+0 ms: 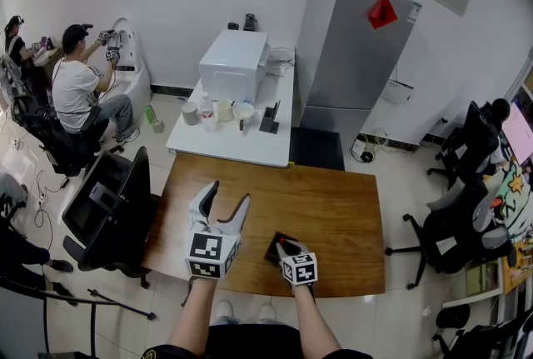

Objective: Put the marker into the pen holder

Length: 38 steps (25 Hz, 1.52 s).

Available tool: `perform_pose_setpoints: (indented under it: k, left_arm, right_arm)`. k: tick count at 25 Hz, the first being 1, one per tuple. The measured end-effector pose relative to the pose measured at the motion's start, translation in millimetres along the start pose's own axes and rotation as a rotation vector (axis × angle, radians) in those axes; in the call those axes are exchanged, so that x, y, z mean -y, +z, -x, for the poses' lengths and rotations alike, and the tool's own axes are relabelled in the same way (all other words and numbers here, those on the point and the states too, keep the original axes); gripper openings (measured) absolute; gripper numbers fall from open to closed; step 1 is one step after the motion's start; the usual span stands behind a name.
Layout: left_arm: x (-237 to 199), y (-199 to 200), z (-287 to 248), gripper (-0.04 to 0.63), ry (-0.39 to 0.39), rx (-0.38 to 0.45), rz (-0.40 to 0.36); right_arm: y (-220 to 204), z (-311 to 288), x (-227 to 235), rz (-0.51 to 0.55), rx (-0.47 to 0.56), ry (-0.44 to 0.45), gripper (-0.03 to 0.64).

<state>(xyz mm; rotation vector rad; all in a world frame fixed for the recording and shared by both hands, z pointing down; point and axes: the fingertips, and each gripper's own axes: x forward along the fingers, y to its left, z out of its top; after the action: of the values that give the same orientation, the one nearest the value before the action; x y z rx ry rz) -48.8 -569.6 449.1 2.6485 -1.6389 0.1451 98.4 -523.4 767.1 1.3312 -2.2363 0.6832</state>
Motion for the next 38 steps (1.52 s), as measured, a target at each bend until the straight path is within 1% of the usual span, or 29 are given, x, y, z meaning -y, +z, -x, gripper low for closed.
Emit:
perform_pose_setpoints:
  k: [2, 3, 4, 6, 9, 12, 15, 18, 21, 24, 30, 35, 38]
  left_arm:
    - [-1, 0, 0, 0.291, 0.001, -0.001, 0.001]
    - [-1, 1, 0, 0.291, 0.002, -0.001, 0.000]
    - [-1, 1, 1, 0.291, 0.004, -0.001, -0.003]
    - [-1, 1, 1, 0.291, 0.005, -0.003, -0.006]
    - [2, -1, -1, 0.291, -0.006, -0.002, 0.010]
    - [2, 1, 0, 0.291, -0.009, 0.008, 0.019]
    - [-1, 3, 2, 0.291, -0.001, 0.015, 0.013]
    - [-6, 4, 5, 0.291, 0.008, 0.022, 0.014]
    - [-10, 9, 9, 0.291, 0.017, 0.038, 0.011]
    - [-18, 16, 13, 0.291, 0.030, 0.058, 0.005]
    - [-32, 20, 22, 0.291, 0.048, 0.072, -0.002]
    - [-37, 23, 30, 0.290, 0.037, 0.085, -0.007]
    - [-41, 24, 37, 0.268, 0.028, 0.091, -0.022]
  right_arm:
    - [2, 0, -2, 0.008, 0.010, 0.012, 0.100]
    - [4, 0, -4, 0.013, 0.018, 0.017, 0.131]
    - [8, 1, -5, 0.018, 0.029, 0.021, 0.179]
    - [22, 5, -7, 0.024, 0.063, 0.025, 0.206]
    - [62, 18, -8, 0.039, 0.159, 0.025, 0.210]
    - [117, 45, -10, 0.066, 0.309, 0.008, 0.210]
    - [172, 80, -13, 0.093, 0.451, -0.023, 0.210]
    - [219, 118, -19, 0.131, 0.562, -0.062, 0.210]
    - [255, 155, -26, 0.160, 0.662, -0.104, 0.210]
    - [278, 183, -31, 0.160, 0.741, -0.132, 0.216]
    - [298, 217, -36, 0.159, 0.815, -0.200, 0.282]
    - [295, 219, -50, 0.159, 0.802, -0.205, 0.285]
    - [291, 216, -64, 0.163, 0.782, -0.216, 0.285]
